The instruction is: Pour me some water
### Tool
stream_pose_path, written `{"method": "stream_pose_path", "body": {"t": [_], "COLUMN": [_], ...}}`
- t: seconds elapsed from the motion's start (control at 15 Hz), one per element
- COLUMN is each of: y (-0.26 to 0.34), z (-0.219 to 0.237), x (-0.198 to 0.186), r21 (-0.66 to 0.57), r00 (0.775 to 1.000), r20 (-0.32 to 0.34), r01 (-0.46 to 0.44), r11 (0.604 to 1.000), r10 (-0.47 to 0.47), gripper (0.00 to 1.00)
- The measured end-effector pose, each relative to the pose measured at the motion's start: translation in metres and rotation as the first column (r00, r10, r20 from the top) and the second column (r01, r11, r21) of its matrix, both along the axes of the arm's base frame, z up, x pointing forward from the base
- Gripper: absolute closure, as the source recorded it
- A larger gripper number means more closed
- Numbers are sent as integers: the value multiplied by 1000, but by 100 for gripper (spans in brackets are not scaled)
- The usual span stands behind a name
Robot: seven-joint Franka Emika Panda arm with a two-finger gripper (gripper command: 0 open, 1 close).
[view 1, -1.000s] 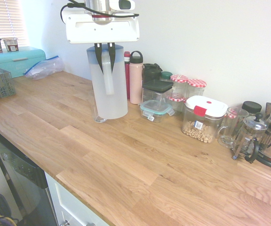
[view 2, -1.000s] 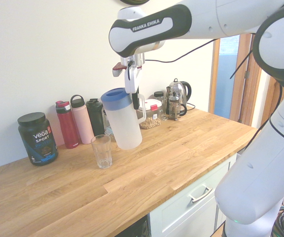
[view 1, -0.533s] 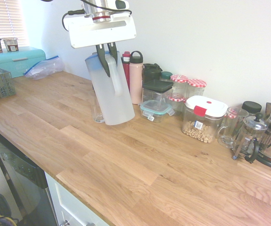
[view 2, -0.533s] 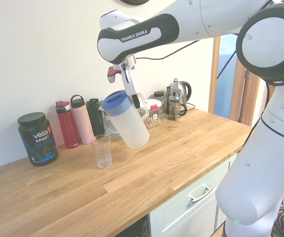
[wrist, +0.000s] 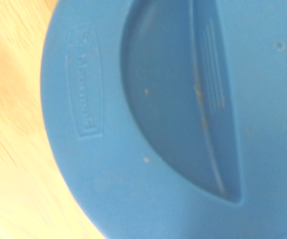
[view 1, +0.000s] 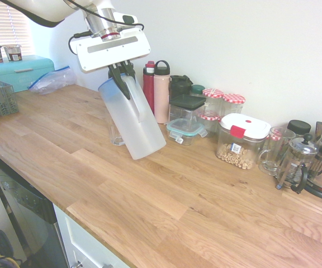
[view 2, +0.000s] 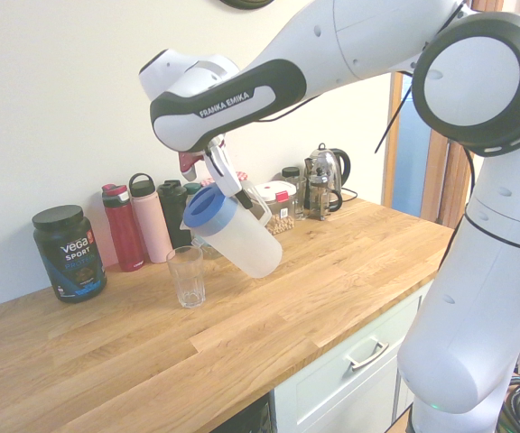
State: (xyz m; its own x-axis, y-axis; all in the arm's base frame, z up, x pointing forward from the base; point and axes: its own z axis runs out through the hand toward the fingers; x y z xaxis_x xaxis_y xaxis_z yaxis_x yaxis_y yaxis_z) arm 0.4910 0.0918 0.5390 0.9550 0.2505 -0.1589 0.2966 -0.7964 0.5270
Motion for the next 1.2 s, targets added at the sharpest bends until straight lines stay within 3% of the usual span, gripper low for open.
{"method": "stream_pose_path", "body": {"t": [0.67, 1.2], "y": [21, 29], "z": [-27, -12], "x": [8, 12], "r21": [-167, -171], "r00": [998, 999], "r20": [-28, 6], "r01": [-54, -49], "r11": [984, 984], "r10": [50, 51], "gripper": [100, 100]}}
